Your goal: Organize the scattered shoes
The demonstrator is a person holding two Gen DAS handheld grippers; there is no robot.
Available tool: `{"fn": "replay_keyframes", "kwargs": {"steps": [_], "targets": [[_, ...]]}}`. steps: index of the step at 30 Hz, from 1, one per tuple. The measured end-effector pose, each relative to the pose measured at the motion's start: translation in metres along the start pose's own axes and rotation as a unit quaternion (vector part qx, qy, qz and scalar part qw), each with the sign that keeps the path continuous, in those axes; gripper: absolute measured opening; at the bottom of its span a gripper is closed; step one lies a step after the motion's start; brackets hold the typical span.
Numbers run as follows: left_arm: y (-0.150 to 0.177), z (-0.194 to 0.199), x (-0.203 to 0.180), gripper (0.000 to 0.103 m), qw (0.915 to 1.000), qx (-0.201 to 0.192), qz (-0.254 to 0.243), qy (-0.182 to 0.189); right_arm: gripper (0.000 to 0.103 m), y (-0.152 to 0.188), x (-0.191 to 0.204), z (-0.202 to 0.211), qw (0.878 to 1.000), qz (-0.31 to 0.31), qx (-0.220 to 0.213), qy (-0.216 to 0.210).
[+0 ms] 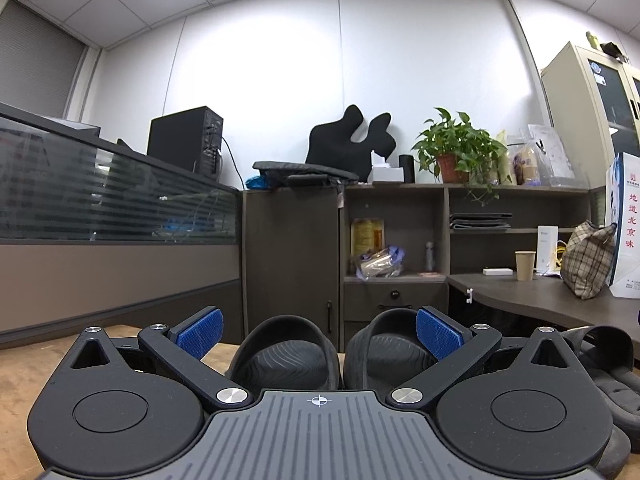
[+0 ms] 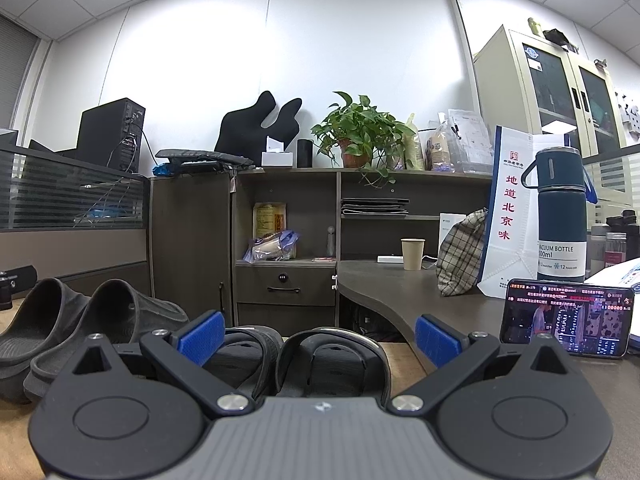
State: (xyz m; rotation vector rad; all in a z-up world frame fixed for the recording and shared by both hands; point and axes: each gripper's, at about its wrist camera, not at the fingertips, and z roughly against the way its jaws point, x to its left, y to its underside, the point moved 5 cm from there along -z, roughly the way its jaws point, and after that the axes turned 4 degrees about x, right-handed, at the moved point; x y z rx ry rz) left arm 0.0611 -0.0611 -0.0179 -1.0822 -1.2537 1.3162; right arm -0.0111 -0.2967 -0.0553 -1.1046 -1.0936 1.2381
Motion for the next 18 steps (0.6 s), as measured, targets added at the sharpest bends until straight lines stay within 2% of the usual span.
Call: {"fn": "replay_keyframes", "kwargs": {"steps": [18], "targets": [[0.0009,-0.0018,-0.0009,0.103,1.0000,0.007,-0.001,-0.006,0.103,-0.0005,0.0014,0.0004,1.000,0.000,0.001,0.001]]}}
